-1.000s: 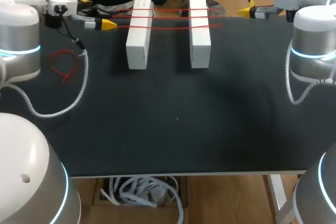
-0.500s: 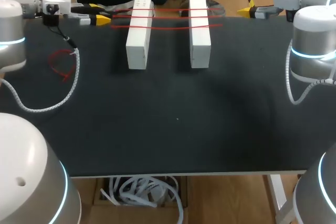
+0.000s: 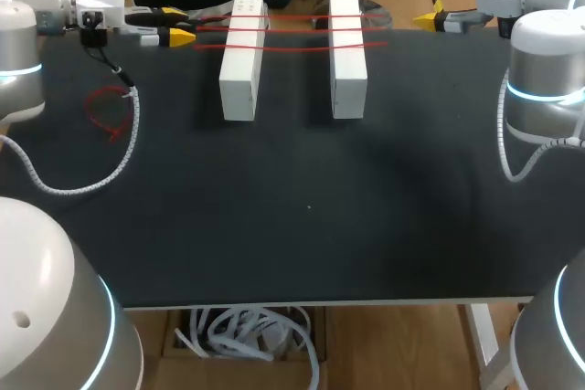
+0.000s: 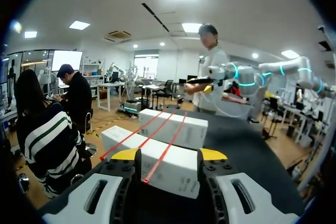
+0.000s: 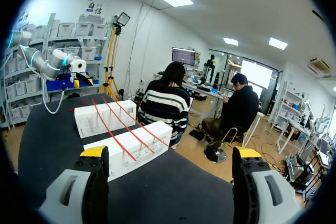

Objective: Grab the tape and strap the tape.

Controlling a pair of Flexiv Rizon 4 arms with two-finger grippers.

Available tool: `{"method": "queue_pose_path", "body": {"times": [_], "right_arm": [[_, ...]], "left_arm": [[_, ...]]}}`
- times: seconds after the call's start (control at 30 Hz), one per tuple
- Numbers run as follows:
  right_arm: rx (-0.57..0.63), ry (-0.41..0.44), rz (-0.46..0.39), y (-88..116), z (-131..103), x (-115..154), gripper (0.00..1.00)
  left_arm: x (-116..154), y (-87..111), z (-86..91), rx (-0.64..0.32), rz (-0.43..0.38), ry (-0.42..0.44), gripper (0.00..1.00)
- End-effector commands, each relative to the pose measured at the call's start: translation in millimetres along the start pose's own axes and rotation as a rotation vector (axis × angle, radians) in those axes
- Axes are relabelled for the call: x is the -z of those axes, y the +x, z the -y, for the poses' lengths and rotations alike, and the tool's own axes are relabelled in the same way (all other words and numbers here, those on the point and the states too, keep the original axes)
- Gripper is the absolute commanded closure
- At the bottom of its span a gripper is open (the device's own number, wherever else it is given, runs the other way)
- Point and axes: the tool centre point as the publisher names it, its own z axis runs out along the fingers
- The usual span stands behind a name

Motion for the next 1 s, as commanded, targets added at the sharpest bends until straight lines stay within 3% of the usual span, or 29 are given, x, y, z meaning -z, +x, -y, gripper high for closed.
{"method": "queue_pose_path", "body": {"times": [0.03,0.2,0.27,0.4,1.0], "right_arm": [[0.0,0.001,0.0,0,0,0,0.0],[0.0,0.001,0.0,0,0,0,0.0],[0.0,0.001,0.0,0,0,0,0.0],[0.0,0.001,0.0,0,0,0,0.0],[0.0,0.001,0.0,0,0,0,0.0]], "left_arm": [[-6,-11.8,-6.6,-0.005,-0.06,0.012,0.56],[-12,-17.5,-11.5,-0.018,-0.094,0.014,0.58],[-14,-19.0,-13.3,-0.026,-0.105,0.015,0.65],[-14,-22.8,-17.4,-0.034,-0.12,0.02,0.59],[-17,-25.2,-38.3,-0.069,-0.178,0.032,0.62]]}}
